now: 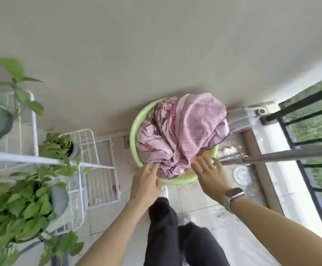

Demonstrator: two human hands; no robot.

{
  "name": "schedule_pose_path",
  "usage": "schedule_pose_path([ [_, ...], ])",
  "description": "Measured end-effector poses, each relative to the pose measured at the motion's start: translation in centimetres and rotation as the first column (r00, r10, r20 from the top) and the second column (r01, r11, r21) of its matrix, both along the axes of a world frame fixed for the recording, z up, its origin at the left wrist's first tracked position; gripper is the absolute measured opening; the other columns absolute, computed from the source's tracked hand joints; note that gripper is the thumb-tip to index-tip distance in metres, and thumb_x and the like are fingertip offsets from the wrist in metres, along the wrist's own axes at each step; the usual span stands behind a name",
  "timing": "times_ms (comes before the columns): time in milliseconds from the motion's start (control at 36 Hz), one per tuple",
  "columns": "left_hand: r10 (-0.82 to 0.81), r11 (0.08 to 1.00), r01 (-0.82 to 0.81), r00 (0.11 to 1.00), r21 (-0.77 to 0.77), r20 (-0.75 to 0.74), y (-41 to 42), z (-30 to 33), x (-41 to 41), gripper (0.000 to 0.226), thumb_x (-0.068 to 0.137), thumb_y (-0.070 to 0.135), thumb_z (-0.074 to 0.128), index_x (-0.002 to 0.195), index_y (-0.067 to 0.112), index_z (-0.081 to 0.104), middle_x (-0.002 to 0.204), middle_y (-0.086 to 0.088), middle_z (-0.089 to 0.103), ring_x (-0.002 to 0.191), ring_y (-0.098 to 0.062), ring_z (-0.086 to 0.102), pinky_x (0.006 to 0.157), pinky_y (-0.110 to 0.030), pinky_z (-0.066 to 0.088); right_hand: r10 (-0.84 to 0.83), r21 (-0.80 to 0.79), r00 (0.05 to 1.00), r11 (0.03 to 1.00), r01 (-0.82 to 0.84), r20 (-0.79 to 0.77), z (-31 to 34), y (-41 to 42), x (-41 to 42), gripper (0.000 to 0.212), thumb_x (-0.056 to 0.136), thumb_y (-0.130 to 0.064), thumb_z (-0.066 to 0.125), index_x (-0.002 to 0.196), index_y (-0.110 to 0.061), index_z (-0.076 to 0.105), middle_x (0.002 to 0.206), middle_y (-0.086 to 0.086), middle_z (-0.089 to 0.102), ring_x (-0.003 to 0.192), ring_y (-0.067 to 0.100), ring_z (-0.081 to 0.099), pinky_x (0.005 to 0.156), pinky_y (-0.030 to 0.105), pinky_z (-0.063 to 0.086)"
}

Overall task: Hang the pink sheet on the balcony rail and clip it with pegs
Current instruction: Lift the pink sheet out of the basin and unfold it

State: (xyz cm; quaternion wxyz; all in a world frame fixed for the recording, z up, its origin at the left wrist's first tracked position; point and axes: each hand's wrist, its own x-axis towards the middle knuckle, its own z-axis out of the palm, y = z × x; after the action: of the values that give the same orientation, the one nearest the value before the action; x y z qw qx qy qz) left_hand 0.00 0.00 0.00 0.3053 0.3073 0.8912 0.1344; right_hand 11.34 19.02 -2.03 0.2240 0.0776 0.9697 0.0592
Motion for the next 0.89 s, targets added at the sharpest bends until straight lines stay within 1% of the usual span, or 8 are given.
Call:
schedule_pose_path([
  [167,-0.156,0.987,0.155,0.986,-0.034,-0.05,2.1,-6.2,-3.9,0.067,0.089,0.029,0.052,0.145,0.023,0.017,0.152,-0.008,0.015,0.137,-0.029,0.022,0.105,-0.043,0.036,0.411,0.132,0.911,0.903,-0.409,0.014,-4.9,2.3,-5.2,0.059,0.074,-0.023,0.055,0.132,-0.029,0.045,0.143,0.006,0.042,0.131,0.026,0.04,0.103,0.059,0.031],
  [278,-0.267,0.959,0.261,0.963,-0.111,-0.043,3.7,-9.4,-5.4,0.082,0.085,0.036,0.06,0.145,0.031,0.005,0.156,-0.003,-0.006,0.142,-0.029,-0.002,0.113,-0.05,0.018,0.44,0.175,0.895,0.878,-0.446,0.071,-6.9,5.1,-7.6,0.044,0.075,-0.019,0.045,0.115,-0.027,0.061,0.137,0.003,0.05,0.126,0.025,0.047,0.102,0.057,0.035],
  [361,-0.295,0.951,0.288,0.954,-0.112,-0.057,4.6,-10.7,-6.3,0.069,0.084,0.033,0.062,0.141,0.03,0.024,0.155,-0.003,0.005,0.141,-0.03,0.003,0.111,-0.053,0.023,0.464,0.099,0.882,0.885,-0.456,-0.084,-7.9,7.3,-8.6,0.024,0.076,-0.01,0.055,0.094,-0.017,0.07,0.118,0.007,0.063,0.114,0.027,0.056,0.102,0.054,0.038],
  [444,-0.193,0.978,0.198,0.979,0.065,-0.069,5.1,-11.0,-7.2,0.039,0.083,0.011,0.061,0.121,0.018,0.055,0.141,-0.008,0.041,0.134,-0.032,0.029,0.107,-0.047,0.031,0.212,-0.208,0.946,0.942,-0.265,-0.244,-7.1,8.3,-9.7,0.016,0.07,-0.005,0.067,0.083,-0.012,0.067,0.084,0.005,0.07,0.087,0.025,0.066,0.096,0.04,0.039],
  [528,0.04,0.972,-0.055,0.997,0.23,0.072,5.5,-9.3,-8.4,0.027,0.085,0.0,0.054,0.109,0.009,0.063,0.114,-0.006,0.064,0.109,-0.023,0.056,0.094,-0.033,0.042,-0.153,-0.457,0.97,0.888,0.051,-0.19,-4.2,8.0,-10.9,0.006,0.084,-0.011,0.06,0.085,-0.005,0.06,0.075,0.011,0.067,0.071,0.03,0.064,0.064,0.034,0.044],
  [639,0.253,0.935,-0.295,0.943,0.196,0.214,5.2,-5.7,-11.1,0.027,0.091,0.003,0.044,0.112,0.011,0.058,0.104,-0.009,0.066,0.085,-0.025,0.061,0.074,-0.034,0.045,-0.392,-0.583,0.882,0.792,0.179,-0.261,0.5,8.6,-12.4,0.016,0.089,-0.015,0.049,0.088,-0.002,0.058,0.07,0.014,0.064,0.061,0.033,0.059,0.055,0.031,0.037],
  [778,0.336,0.821,-0.426,0.899,0.381,0.282,6.2,1.7,-14.3,0.022,0.092,0.0,0.041,0.103,0.013,0.055,0.094,-0.002,0.061,0.078,-0.016,0.054,0.063,-0.018,0.038,-0.655,-0.743,0.699,0.612,0.27,-0.286,8.4,11.0,-15.8,0.011,0.088,-0.014,0.052,0.089,-0.007,0.06,0.075,0.005,0.059,0.072,0.023,0.052,0.069,0.035,0.042],
  [889,0.353,0.692,-0.476,0.879,0.543,0.321,8.8,10.0,-16.6,0.023,0.089,-0.007,0.045,0.104,0.005,0.057,0.095,-0.004,0.06,0.086,-0.012,0.054,0.07,-0.004,0.038,-0.735,-0.793,0.57,0.568,0.221,-0.367,16.9,13.1,-18.2,0.009,0.088,-0.007,0.052,0.083,-0.01,0.059,0.066,-0.005,0.056,0.061,0.01,0.05,0.054,0.013,0.036],
])
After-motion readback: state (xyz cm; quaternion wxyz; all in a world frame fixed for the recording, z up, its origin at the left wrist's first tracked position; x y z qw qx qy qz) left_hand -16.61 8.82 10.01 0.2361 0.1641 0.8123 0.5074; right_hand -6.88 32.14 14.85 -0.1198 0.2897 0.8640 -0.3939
